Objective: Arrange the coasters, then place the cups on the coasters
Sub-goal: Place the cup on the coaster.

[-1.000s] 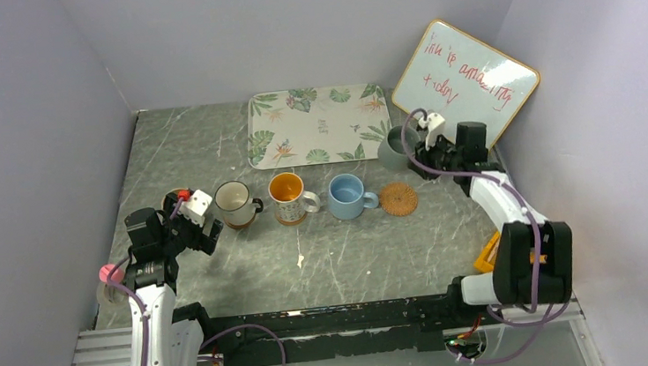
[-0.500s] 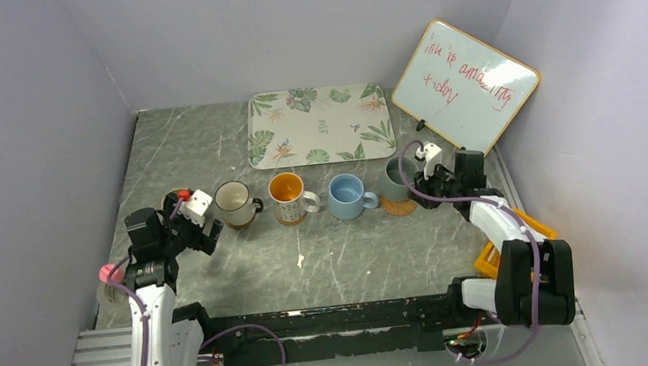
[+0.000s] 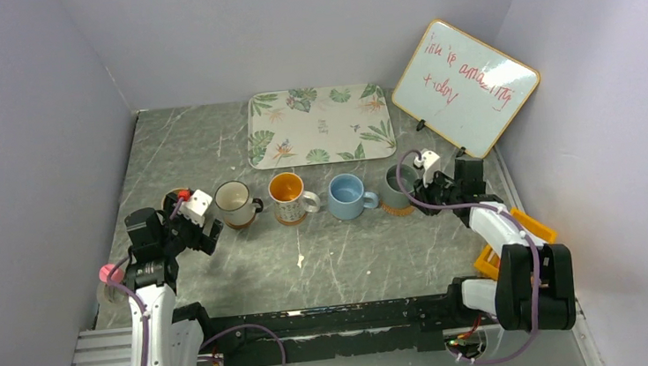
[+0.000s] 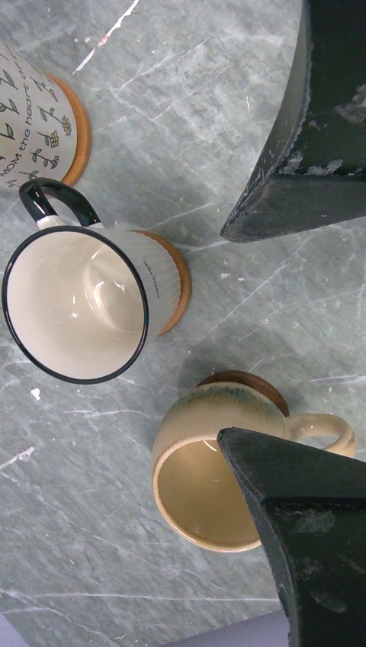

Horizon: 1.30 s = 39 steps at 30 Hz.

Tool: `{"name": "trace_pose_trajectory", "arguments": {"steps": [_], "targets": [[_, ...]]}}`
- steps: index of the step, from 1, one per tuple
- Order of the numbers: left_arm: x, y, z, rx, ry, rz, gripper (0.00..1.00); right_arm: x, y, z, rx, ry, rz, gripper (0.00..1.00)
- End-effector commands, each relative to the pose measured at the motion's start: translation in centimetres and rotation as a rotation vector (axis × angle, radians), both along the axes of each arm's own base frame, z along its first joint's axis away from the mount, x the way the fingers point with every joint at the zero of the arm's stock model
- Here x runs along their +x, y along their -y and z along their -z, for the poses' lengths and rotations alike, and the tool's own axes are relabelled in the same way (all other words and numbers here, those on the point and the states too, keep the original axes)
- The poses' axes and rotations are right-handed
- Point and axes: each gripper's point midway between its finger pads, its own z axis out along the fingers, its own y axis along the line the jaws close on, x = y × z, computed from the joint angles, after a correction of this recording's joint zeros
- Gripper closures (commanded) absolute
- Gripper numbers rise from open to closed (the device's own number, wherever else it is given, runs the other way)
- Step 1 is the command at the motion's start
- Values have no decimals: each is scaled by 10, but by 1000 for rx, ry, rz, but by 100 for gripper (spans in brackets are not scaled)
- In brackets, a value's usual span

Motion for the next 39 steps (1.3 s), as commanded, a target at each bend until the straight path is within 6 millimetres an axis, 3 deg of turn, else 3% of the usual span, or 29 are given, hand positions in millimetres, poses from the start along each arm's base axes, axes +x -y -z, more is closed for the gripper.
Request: {"name": "trace_pose_trajectory", "arguments": {"steps": [1,23,39], "targets": [[1,4,-3,-3,15,30,4,21,-1,-37,-20,189,-52,100],[1,4,-3,-3,15,31,4,17,2,-18,-52,118,-69,100],[1,4,-3,-4,15,31,4,15,2,-19,-59,114,-82,100]]}}
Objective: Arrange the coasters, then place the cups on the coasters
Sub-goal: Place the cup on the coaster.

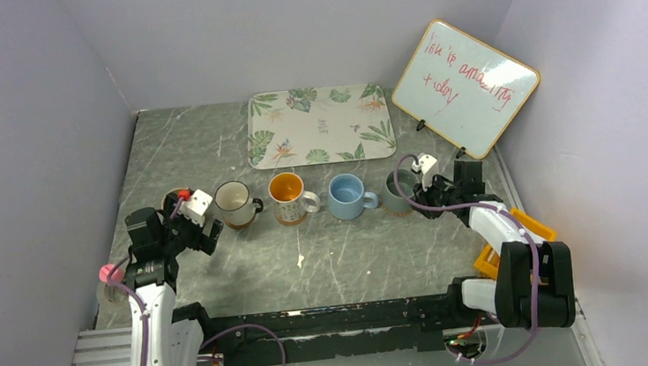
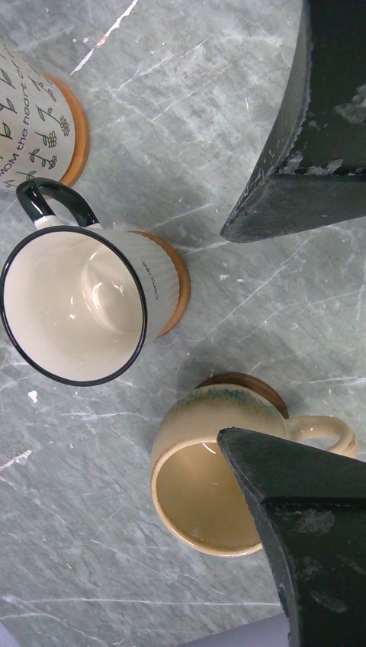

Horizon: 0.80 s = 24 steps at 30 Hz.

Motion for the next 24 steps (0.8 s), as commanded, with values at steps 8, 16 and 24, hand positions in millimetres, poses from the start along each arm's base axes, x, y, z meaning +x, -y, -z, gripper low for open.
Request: {"name": "trace_pose_trajectory", "arguments": {"steps": [8,16,24], "targets": [[1,4,-5,-2,22,31,4,22,-2,-30,-9,129,-48,97],[1,4,-5,-1,23,31,4,21,0,-29,-20,129,-47,92],[1,4,-5,-2,25,30,4,21,2,-27,-33,128,-47,86]]}}
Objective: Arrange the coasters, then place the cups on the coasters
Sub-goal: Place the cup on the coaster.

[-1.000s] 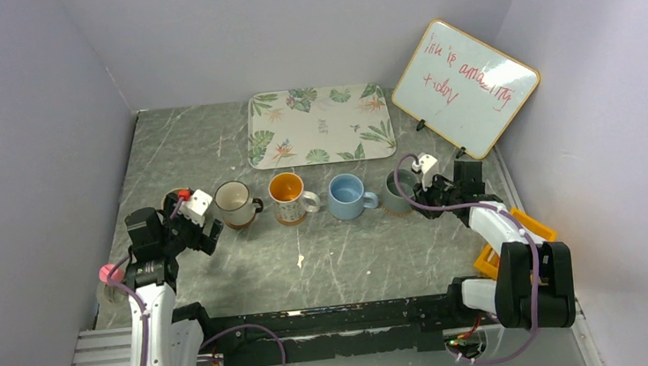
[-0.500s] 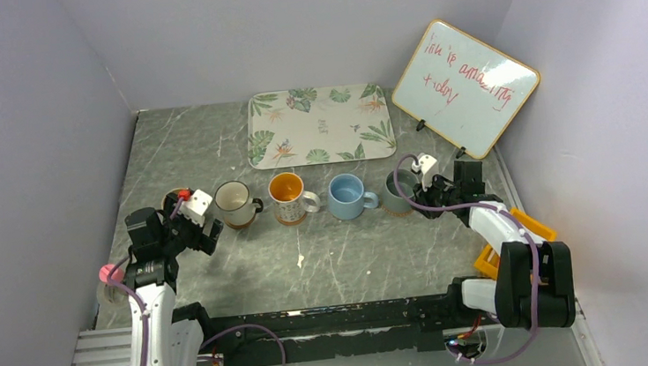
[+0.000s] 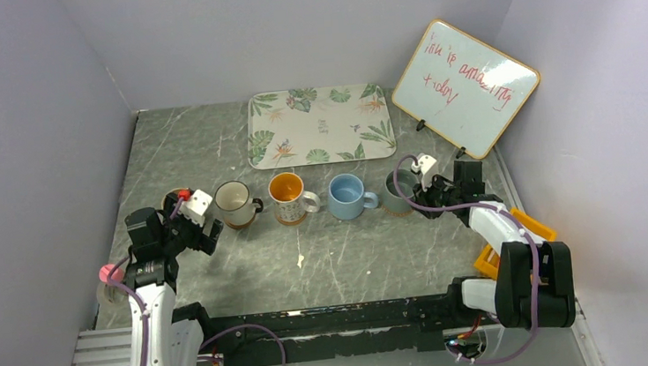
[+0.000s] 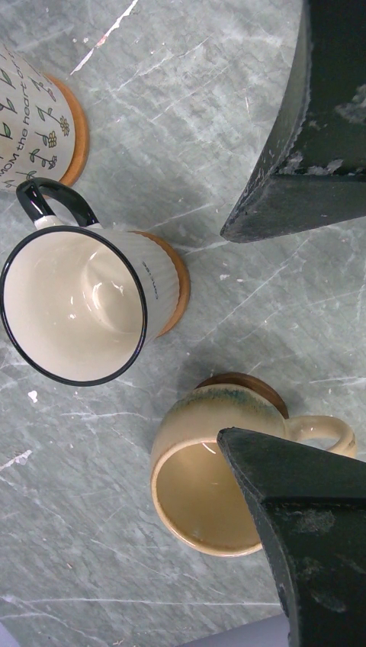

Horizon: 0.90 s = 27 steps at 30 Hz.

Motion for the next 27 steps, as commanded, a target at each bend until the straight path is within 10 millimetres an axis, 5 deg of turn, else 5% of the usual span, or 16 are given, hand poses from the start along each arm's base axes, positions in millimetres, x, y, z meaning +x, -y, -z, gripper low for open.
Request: {"name": "trace_pose_trajectory", "arguments": {"steps": [1,27], "targets": [[1,3,-5,-2,25,29,4,20,1,-26,-23,116,-37,85],[0,4,-5,-1,22,32,4,17,6,-24,-54,117,-27,69]]}}
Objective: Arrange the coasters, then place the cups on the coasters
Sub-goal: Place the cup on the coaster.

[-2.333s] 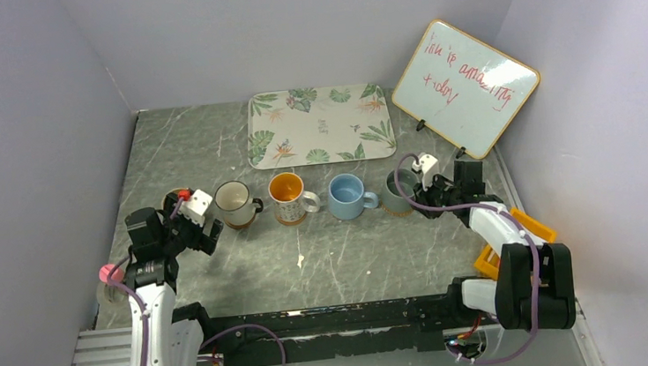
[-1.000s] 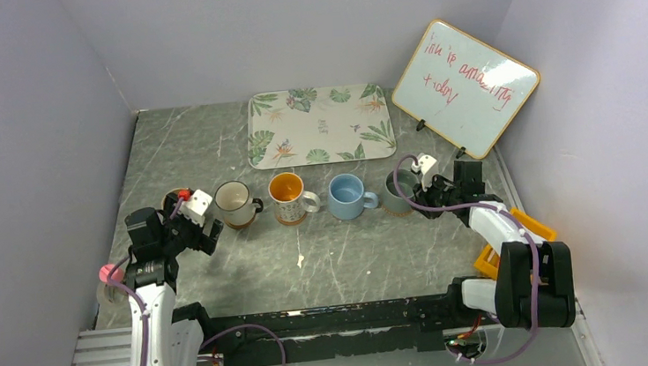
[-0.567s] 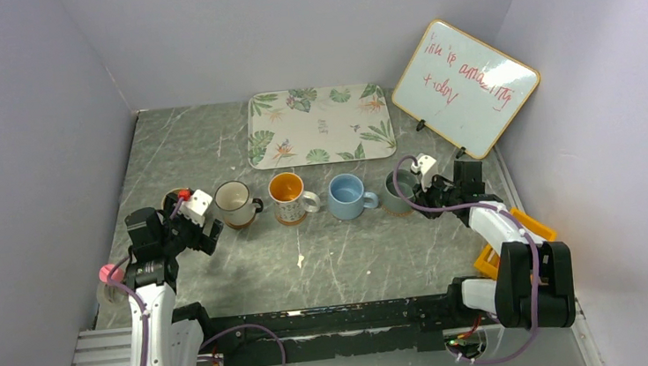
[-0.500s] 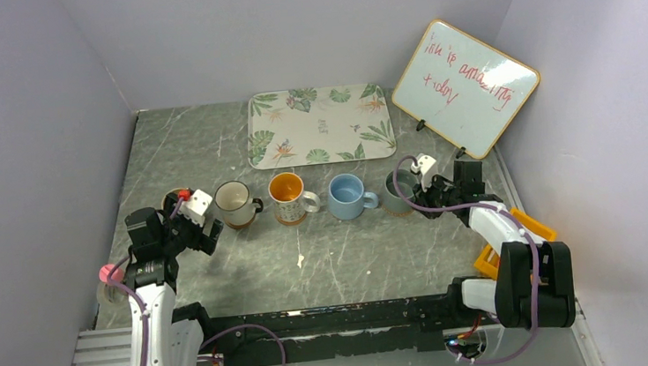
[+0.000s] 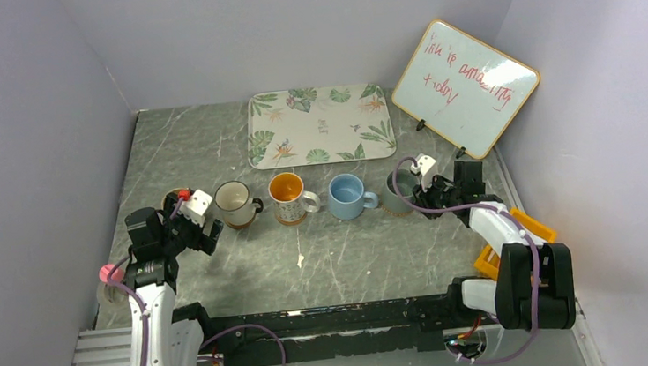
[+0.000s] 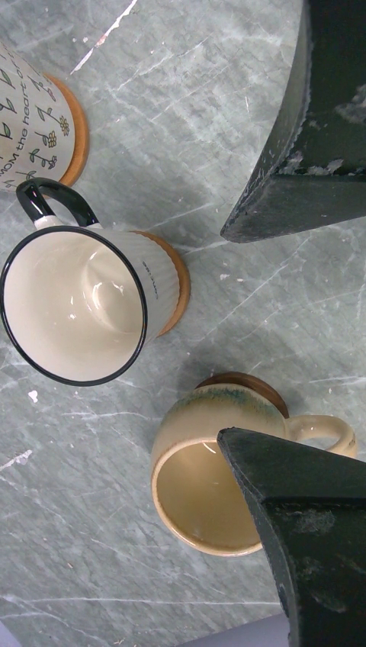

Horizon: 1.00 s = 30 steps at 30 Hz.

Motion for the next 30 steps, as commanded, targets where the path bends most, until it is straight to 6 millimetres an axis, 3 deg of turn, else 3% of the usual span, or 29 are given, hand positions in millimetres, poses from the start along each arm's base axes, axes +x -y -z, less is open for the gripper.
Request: {"name": "trace_pose_trajectory", "arguments": {"steps": [1,5,10,15,18,25,30], "targets": [[0,4,-5,-2,23,32,4,17,3,-24,-26,103,-18,69],[0,4,-5,-2,24,32,4,16,2,-22,-22,92,-23,67],[0,4,-5,-2,24,31,4,15,2,-22,-24,88,-31,53],[0,4,-5,-2,24,32,4,10,3,-26,-45,87,-53,25],[0,4,-5,-2,22,32,4,5,3,-29,-56,86,-71,2],[0,4,-5,-3,23,32,4,-5,3,-46,-80,99,-107,0],[0,4,-5,-4,23,34,4,-12,5,-71,-88,149,-79,0]]}}
